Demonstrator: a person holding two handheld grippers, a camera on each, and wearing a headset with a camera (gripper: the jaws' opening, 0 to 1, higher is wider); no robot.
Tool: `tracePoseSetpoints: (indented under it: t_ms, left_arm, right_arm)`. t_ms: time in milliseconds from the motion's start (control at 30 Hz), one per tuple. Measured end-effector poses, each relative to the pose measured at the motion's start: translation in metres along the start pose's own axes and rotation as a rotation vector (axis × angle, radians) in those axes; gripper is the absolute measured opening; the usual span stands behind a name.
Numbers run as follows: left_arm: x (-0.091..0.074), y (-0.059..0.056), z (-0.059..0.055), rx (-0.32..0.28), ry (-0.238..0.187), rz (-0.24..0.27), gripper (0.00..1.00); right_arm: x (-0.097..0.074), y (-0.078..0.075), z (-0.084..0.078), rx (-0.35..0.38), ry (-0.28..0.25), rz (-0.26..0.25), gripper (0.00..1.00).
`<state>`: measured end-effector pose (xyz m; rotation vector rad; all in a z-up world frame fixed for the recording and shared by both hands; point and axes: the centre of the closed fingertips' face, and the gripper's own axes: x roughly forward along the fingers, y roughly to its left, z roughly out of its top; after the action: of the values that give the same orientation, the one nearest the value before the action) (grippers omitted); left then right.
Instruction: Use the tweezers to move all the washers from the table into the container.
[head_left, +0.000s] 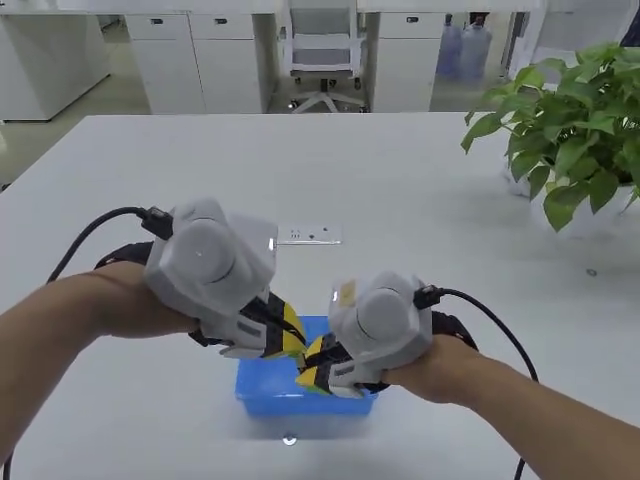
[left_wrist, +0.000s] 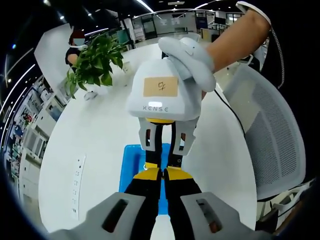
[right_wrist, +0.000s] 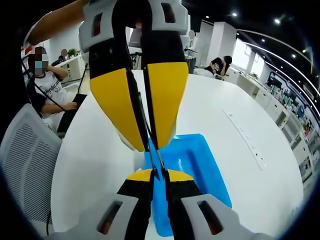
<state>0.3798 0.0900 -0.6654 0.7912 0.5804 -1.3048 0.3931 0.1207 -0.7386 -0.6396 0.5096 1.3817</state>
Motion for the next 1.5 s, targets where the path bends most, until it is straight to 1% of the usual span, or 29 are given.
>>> tracePoseSetpoints:
  t_ms: [367,633,800,1133,1500]
  left_arm:
    - [-0.004,-0.013,-0.001,-0.006,-0.002,0.008,0.06]
    - [-0.004,-0.023,-0.005,-0.015,-0.007,0.005,0.06]
    - [-0.003,-0.028,-0.006,-0.020,-0.009,0.003,0.06]
    - [0.001,-0.038,-0.015,-0.046,-0.011,-0.007,0.06]
    - [0.007,-0.043,-0.023,-0.070,-0.005,-0.020,0.06]
  right_arm:
    - [0.000,0.014,0.002,-0.001,-0.011,-0.001,0.10]
    - [0.002,0.025,0.001,-0.003,-0.012,0.006,0.10]
    - [0.004,0.030,0.000,-0.007,-0.009,0.013,0.10]
    - [0.012,0.041,-0.006,-0.004,-0.005,0.031,0.10]
    - [0.019,0.046,-0.013,0.009,-0.007,0.047,0.10]
